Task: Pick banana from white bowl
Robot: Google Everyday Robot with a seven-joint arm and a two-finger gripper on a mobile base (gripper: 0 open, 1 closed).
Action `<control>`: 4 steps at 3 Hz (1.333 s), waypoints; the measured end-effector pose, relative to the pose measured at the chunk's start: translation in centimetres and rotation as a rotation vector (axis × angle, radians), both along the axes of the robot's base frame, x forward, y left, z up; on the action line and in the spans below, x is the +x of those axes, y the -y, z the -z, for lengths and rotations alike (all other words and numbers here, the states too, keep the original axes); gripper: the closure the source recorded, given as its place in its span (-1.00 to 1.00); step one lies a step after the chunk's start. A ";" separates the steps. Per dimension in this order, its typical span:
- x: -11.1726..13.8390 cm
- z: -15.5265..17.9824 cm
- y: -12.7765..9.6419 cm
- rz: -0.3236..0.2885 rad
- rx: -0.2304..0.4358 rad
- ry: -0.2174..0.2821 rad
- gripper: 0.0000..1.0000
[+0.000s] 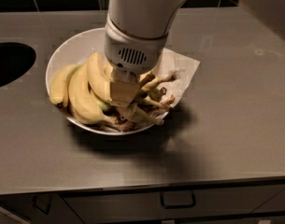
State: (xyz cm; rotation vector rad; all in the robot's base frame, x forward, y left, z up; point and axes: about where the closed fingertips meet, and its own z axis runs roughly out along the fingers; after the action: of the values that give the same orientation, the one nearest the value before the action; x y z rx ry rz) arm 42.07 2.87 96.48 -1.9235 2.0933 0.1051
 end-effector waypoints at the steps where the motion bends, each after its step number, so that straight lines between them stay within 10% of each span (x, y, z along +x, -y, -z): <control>1: 0.0 -0.2 -0.1 0.001 0.001 0.005 0.62; 2: -0.1 -0.5 -0.2 0.003 0.003 0.013 0.00; 4: -0.2 -0.9 -0.3 0.002 0.002 0.018 -0.14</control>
Offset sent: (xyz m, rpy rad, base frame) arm 0.0008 -0.0008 0.0017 -0.0055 -0.0008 -0.0111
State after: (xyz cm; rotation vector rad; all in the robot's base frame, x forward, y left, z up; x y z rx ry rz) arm 41.83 3.17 97.37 -1.9135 2.0827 0.0886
